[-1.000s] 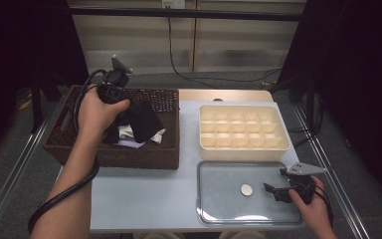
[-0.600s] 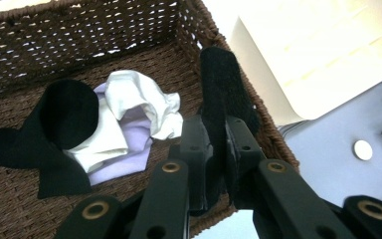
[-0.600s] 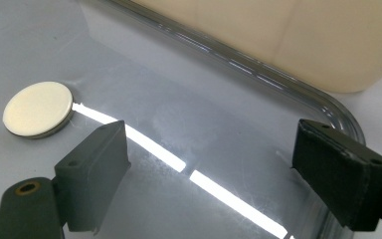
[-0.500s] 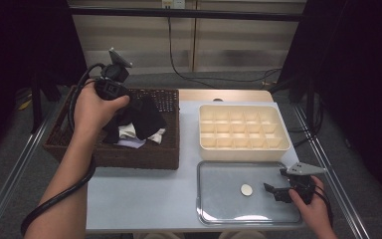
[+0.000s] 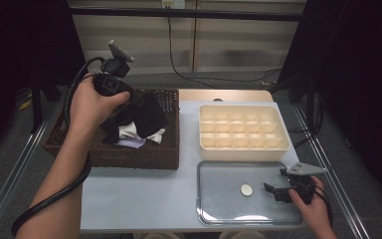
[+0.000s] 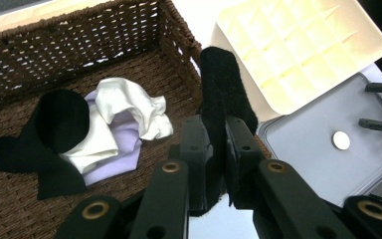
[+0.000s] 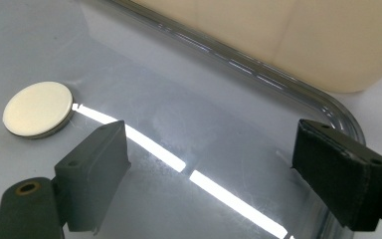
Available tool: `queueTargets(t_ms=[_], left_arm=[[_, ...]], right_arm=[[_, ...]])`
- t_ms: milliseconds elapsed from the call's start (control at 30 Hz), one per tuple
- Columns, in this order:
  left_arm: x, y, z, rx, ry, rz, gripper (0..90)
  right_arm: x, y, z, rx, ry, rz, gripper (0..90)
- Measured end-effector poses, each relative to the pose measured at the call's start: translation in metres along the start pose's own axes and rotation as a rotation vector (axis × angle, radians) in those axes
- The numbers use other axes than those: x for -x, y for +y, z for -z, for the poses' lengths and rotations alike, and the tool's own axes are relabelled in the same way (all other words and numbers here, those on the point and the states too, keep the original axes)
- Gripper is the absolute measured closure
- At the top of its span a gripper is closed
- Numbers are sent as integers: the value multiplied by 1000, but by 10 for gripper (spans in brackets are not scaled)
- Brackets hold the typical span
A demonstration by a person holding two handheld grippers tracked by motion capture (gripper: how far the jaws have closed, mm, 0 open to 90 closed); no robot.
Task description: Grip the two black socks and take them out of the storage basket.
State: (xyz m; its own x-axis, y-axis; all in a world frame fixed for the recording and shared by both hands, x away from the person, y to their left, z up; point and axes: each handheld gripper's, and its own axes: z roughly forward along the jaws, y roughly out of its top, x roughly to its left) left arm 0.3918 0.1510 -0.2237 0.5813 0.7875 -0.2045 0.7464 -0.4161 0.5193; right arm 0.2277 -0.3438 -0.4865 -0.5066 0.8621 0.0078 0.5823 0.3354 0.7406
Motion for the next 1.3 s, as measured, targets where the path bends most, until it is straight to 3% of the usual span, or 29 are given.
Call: queueTargets(t_ms=[100,500,1300], left_arm=[[6,0,3,8,-24,-13,808],[19,-4,11,21,-36,-48,806],[28,-24,17,18,-41,-82,806]], right_arm=[[0,0,0,0,0,0,140],[0,0,0,-2,0,-3,140],[0,0,0,-4,0,0,140]])
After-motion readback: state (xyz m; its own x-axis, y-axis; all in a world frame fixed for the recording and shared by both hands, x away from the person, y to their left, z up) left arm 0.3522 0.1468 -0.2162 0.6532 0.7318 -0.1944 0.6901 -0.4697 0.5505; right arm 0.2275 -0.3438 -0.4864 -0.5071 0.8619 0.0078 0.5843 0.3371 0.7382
